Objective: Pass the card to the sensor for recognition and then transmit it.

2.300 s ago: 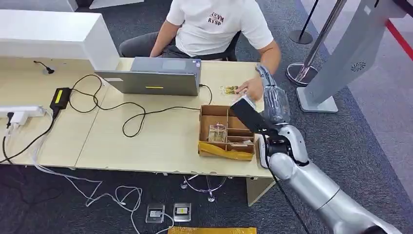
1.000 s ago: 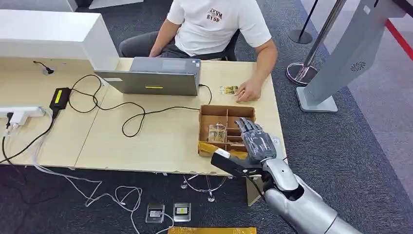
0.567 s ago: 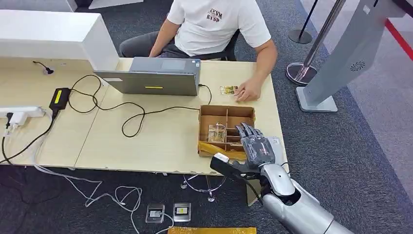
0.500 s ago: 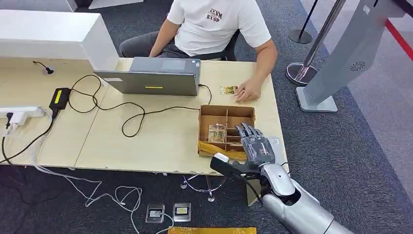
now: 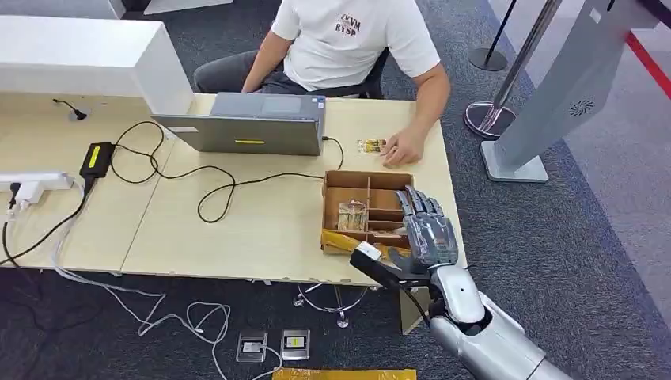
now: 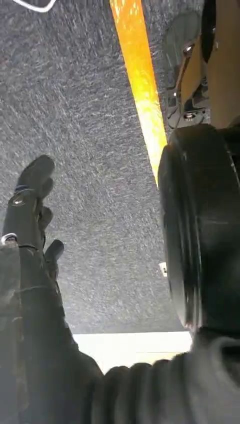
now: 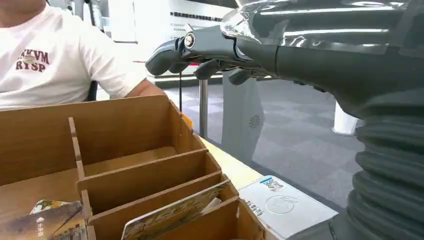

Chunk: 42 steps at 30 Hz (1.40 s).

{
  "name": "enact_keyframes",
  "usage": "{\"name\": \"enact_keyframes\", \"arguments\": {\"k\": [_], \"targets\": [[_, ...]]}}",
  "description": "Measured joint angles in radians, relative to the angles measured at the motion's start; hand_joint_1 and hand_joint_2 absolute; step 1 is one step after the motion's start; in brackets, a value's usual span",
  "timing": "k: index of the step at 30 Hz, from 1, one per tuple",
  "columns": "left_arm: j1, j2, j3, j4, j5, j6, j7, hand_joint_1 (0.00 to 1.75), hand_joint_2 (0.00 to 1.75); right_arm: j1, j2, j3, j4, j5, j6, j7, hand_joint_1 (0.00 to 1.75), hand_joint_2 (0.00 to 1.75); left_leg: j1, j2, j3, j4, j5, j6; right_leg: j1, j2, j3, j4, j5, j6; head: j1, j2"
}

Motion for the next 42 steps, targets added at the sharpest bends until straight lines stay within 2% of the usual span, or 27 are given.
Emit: {"name": "enact_keyframes", "arguments": {"k": [12, 19, 20, 21, 23, 42], "targets": [[0.000, 0.000, 0.000, 0.000, 0.010, 0.006, 0.000, 0.00, 0.00, 0.004, 0.021, -0.011, 0.027, 0.003, 0.013, -0.026, 0.00, 1.75, 0.000, 0.000, 0.000, 0.000, 0.000, 0.000, 0.000, 0.000, 0.000, 0.000, 0.000, 0.000, 0.000, 0.000], [0.000, 0.000, 0.000, 0.000, 0.011, 0.006, 0.000, 0.00, 0.00, 0.004, 0.040, -0.007, 0.040, -0.014, 0.074, -0.037, 0.03, 1.75, 0.000, 0.000, 0.000, 0.000, 0.000, 0.000, 0.000, 0.000, 0.000, 0.000, 0.000, 0.000, 0.000, 0.000], [0.000, 0.000, 0.000, 0.000, 0.011, 0.006, 0.000, 0.00, 0.00, 0.004, 0.041, -0.006, 0.041, -0.018, 0.076, -0.037, 0.58, 1.75, 0.000, 0.000, 0.000, 0.000, 0.000, 0.000, 0.000, 0.000, 0.000, 0.000, 0.000, 0.000, 0.000, 0.000], [0.000, 0.000, 0.000, 0.000, 0.011, 0.006, 0.000, 0.00, 0.00, 0.004, 0.043, -0.006, 0.042, -0.019, 0.079, -0.037, 1.54, 1.75, 0.000, 0.000, 0.000, 0.000, 0.000, 0.000, 0.000, 0.000, 0.000, 0.000, 0.000, 0.000, 0.000, 0.000], [0.000, 0.000, 0.000, 0.000, 0.011, 0.006, 0.000, 0.00, 0.00, 0.004, 0.045, -0.005, 0.044, -0.022, 0.081, -0.037, 1.75, 1.75, 0.000, 0.000, 0.000, 0.000, 0.000, 0.000, 0.000, 0.000, 0.000, 0.000, 0.000, 0.000, 0.000, 0.000], [0.000, 0.000, -0.001, 0.000, 0.000, -0.002, 0.000, 0.00, 0.00, 0.009, 0.048, -0.007, 0.047, -0.029, 0.095, -0.030, 1.75, 1.75, 0.000, 0.000, 0.000, 0.000, 0.000, 0.000, 0.000, 0.000, 0.000, 0.000, 0.000, 0.000, 0.000, 0.000]]}}
